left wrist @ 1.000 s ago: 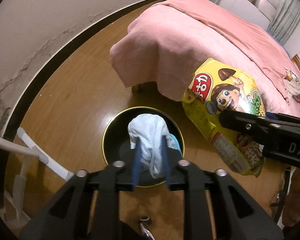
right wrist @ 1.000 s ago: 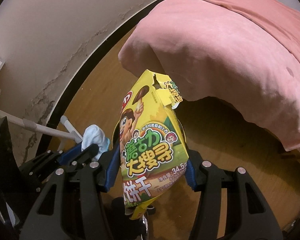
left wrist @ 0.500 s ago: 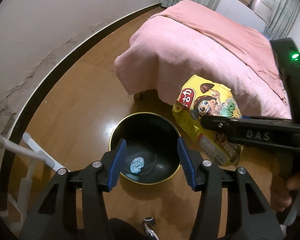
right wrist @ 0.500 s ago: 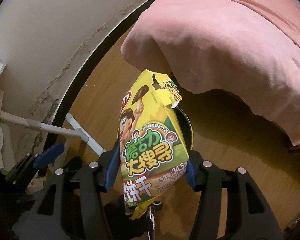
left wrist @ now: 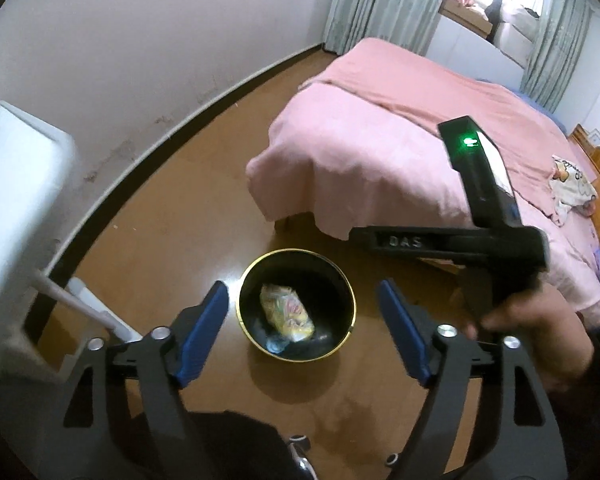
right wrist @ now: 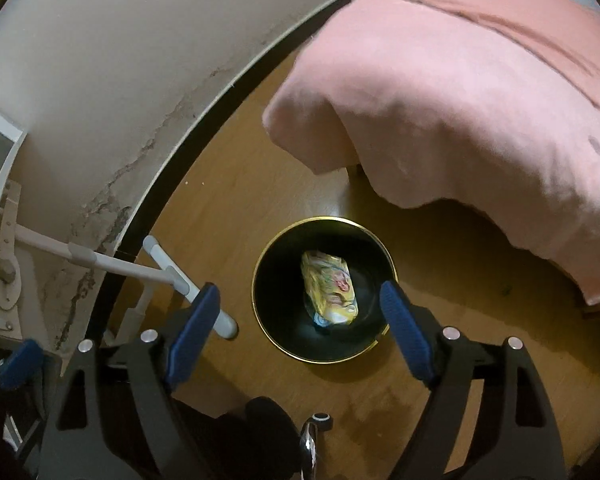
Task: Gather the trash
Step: 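Open the right tool to drop the yellow bag into the bin, then swing both tools back to the desk and grasp the blue-and-white bag with the right tool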
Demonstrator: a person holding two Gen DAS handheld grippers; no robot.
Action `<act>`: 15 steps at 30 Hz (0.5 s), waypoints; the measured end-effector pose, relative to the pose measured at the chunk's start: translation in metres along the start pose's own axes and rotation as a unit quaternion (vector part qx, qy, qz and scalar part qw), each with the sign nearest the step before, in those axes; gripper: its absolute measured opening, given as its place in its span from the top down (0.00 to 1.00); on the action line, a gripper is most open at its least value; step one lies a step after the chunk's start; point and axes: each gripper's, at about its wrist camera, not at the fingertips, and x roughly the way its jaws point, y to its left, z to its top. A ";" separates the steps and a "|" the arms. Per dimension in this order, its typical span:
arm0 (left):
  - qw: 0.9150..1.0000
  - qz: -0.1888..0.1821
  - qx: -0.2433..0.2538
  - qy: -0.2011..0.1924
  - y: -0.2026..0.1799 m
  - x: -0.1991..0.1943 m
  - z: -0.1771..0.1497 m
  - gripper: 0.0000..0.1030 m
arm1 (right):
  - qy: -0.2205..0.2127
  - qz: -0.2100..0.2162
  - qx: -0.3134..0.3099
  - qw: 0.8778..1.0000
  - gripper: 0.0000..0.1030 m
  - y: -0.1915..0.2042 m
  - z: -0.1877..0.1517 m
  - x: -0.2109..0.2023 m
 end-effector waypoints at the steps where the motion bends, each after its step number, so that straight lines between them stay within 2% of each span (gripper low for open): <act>1: 1.000 0.008 0.000 -0.009 0.001 -0.016 -0.002 0.19 | -0.008 -0.002 -0.010 1.000 0.23 0.007 0.000 -0.006; 5: 0.998 0.058 -0.023 -0.028 0.019 -0.073 -0.011 0.11 | -0.036 0.016 -0.071 0.997 0.21 0.054 -0.005 -0.036; 10: 0.990 0.097 -0.077 -0.070 0.071 -0.171 -0.042 0.09 | -0.068 0.084 -0.163 0.981 0.21 0.137 -0.031 -0.087; 12: 0.981 0.132 -0.108 -0.094 0.103 -0.218 -0.066 0.09 | -0.074 0.122 -0.201 0.969 0.21 0.177 -0.047 -0.108; 15: 0.965 0.178 -0.158 -0.113 0.147 -0.273 -0.101 0.09 | -0.043 0.222 -0.237 0.945 0.20 0.244 -0.074 -0.128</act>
